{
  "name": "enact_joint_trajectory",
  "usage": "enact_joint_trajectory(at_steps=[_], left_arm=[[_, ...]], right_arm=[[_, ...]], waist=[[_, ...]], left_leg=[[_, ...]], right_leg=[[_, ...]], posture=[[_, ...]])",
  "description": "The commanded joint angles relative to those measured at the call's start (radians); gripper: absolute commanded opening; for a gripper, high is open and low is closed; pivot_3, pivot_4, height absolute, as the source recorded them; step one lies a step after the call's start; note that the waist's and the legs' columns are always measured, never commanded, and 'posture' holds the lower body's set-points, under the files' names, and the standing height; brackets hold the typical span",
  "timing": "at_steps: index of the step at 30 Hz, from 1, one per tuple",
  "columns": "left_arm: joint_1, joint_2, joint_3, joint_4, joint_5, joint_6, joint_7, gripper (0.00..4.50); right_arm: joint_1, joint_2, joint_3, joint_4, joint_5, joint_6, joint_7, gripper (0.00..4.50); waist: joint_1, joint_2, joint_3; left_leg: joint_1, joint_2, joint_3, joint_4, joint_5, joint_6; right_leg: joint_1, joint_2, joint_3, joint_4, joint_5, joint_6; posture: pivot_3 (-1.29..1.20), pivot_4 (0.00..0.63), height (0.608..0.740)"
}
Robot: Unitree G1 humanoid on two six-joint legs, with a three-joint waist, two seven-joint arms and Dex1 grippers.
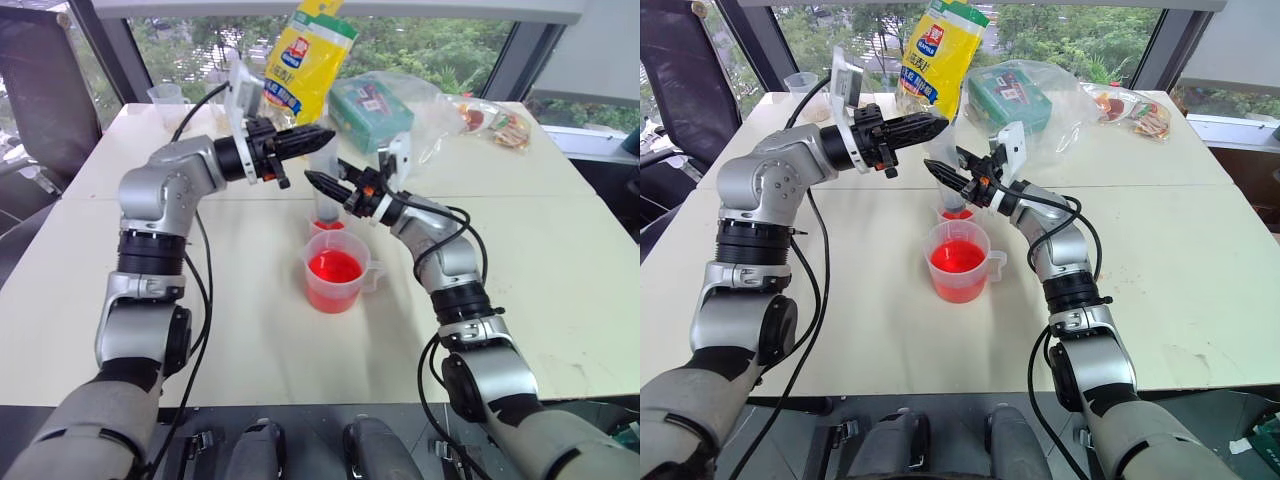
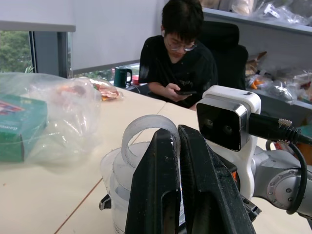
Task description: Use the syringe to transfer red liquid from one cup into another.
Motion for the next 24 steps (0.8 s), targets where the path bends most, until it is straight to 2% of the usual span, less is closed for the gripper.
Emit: enact_joint_trajectory(at_steps=[1, 4, 9, 11, 19, 22, 24], left_arm=[[0.018, -0.008, -0.042, -0.035, -0.017, 0.055, -0.029, 0.01], [0.015, 0.013, -0.023, -0.062, -0.032, 0.073, -0.023, 1.00], [0.013, 0.074, 0.028, -0.127, -0.074, 0.120, -0.009, 3.62], [0.015, 0.102, 0.047, -0.152, -0.092, 0.139, 0.000, 4.44], [0.111, 0.274, 0.149, -0.311, -0.176, 0.233, 0.016, 4.44], [0.174, 0.296, 0.160, -0.368, -0.192, 0.242, 0.034, 4.44], [0.213, 0.293, 0.154, -0.399, -0.180, 0.220, 0.054, 4.44]], right_arm=[[-0.081, 0.006, -0.052, -0.090, 0.054, -0.014, -0.025, 1.36], [-0.075, 0.008, -0.049, -0.088, 0.052, -0.009, -0.023, 1.36], [-0.065, 0.008, -0.041, -0.082, 0.047, -0.004, -0.017, 1.36], [-0.064, 0.008, -0.041, -0.080, 0.047, -0.001, -0.019, 1.36], [-0.070, 0.002, -0.045, -0.097, 0.062, 0.025, -0.029, 1.36], [-0.083, -0.006, -0.058, -0.113, 0.077, 0.059, -0.041, 1.36], [-0.109, -0.026, -0.065, -0.133, 0.090, 0.163, -0.076, 1.36]], waist=[[0.000, 0.000, 0.000], [0.000, 0.000, 0.000], [-0.002, 0.000, 0.000], [-0.002, 0.000, 0.000], [-0.002, 0.000, 0.000], [0.000, 0.000, 0.000], [0.003, 0.000, 0.000]], left_leg=[[0.000, 0.000, 0.000, 0.000, 0.000, 0.000], [0.000, 0.000, 0.000, 0.000, 0.000, 0.000], [0.000, 0.000, 0.000, 0.000, 0.000, 0.000], [0.000, 0.000, 0.000, 0.000, 0.000, 0.000], [0.000, 0.000, 0.000, 0.000, 0.000, 0.000], [0.000, 0.000, 0.000, 0.000, 0.000, 0.000], [0.000, 0.000, -0.001, 0.000, 0.000, 0.000]], right_leg=[[0.000, 0.000, 0.000, 0.000, 0.000, 0.000], [0.000, 0.000, 0.000, 0.000, 0.000, 0.000], [0.000, 0.000, 0.000, 0.000, 0.000, 0.000], [0.000, 0.000, 0.000, 0.000, 0.000, 0.000], [0.000, 0.000, 0.000, 0.001, 0.000, 0.000], [0.000, -0.001, 0.000, 0.001, 0.000, 0.000], [0.000, -0.001, 0.000, 0.001, 0.000, 0.000]], posture=[[0.00, 0.150, 0.740], [0.00, 0.150, 0.740], [0.00, 0.150, 0.740], [0.00, 0.150, 0.740], [0.00, 0.150, 0.740], [0.00, 0.150, 0.740], [0.00, 0.150, 0.740]])
